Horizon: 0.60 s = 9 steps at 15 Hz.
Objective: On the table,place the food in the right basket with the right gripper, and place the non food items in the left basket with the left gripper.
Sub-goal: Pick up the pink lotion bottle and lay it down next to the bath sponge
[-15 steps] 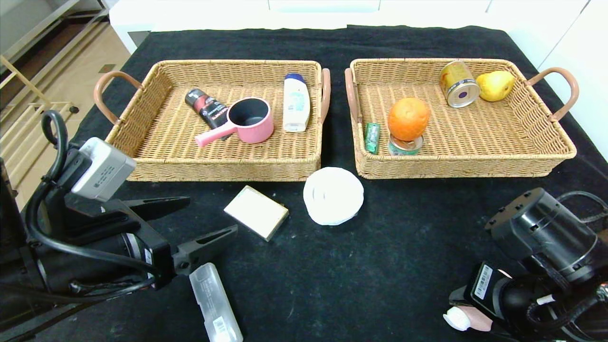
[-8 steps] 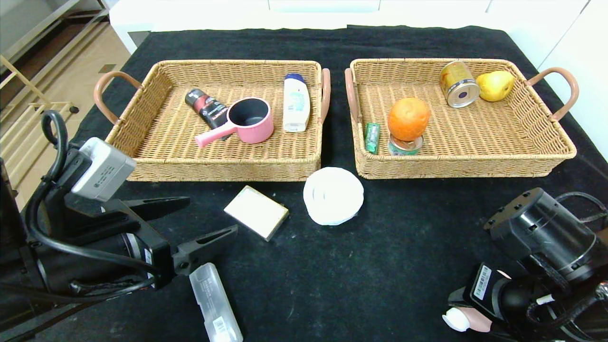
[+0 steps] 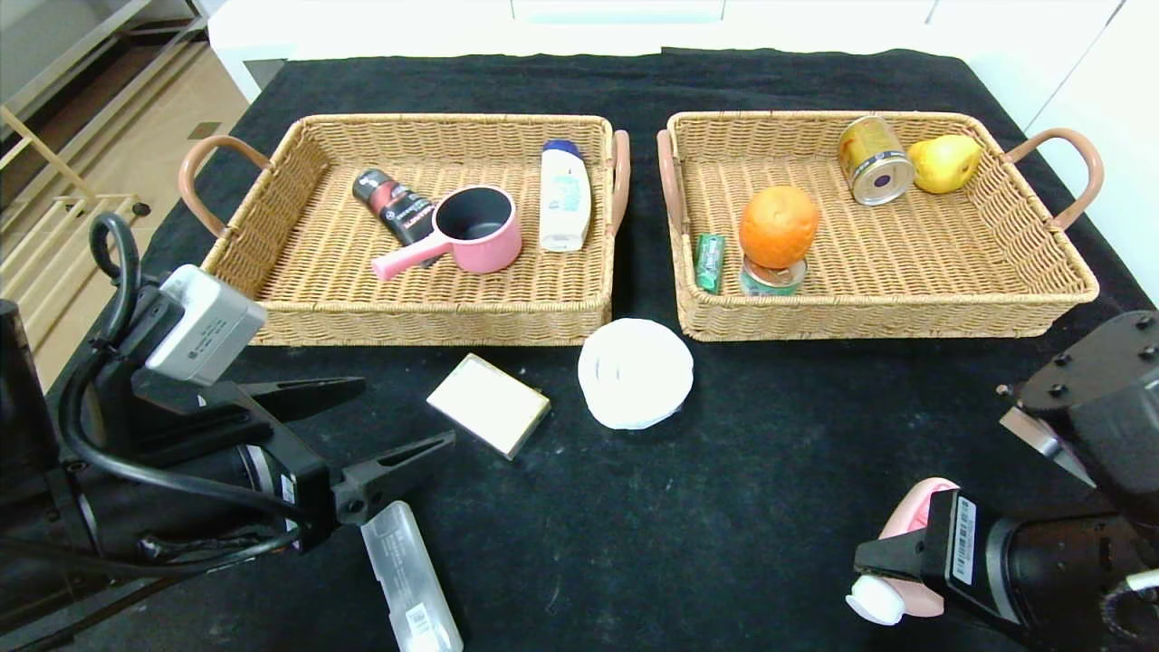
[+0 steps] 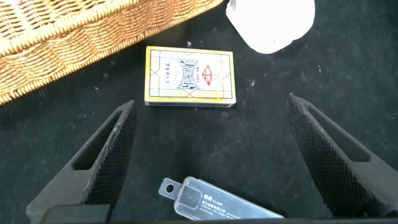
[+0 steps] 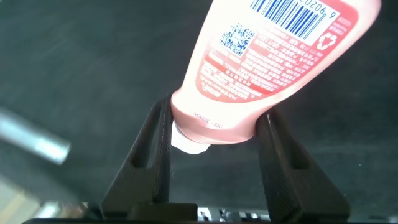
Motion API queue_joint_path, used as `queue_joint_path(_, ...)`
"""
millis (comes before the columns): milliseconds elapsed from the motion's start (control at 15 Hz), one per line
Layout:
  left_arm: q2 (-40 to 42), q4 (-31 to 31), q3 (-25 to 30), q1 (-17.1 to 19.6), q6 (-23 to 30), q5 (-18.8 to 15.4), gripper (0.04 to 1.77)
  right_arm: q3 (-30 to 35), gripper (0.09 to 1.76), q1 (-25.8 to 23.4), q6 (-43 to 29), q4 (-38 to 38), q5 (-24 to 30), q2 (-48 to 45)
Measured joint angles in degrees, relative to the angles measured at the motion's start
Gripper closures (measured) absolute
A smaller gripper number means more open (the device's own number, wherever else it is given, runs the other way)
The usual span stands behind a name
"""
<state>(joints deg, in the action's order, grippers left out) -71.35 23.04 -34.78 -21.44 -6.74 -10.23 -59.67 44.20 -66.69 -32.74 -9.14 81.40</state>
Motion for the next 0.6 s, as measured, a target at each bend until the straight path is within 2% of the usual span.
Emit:
queue_joint_path(200,-0.26,0.07,0.06,0.0,0.0,0.06,0.09,-3.08,0.98,4.47,4.11,0.11,0.13,-0.22)
queue_joint_path(600,-0.34,2.45,0.02,0.52,0.18,0.01,0.09,-12.73,0.98,14.03,12.9,0.17,0.13,8.29)
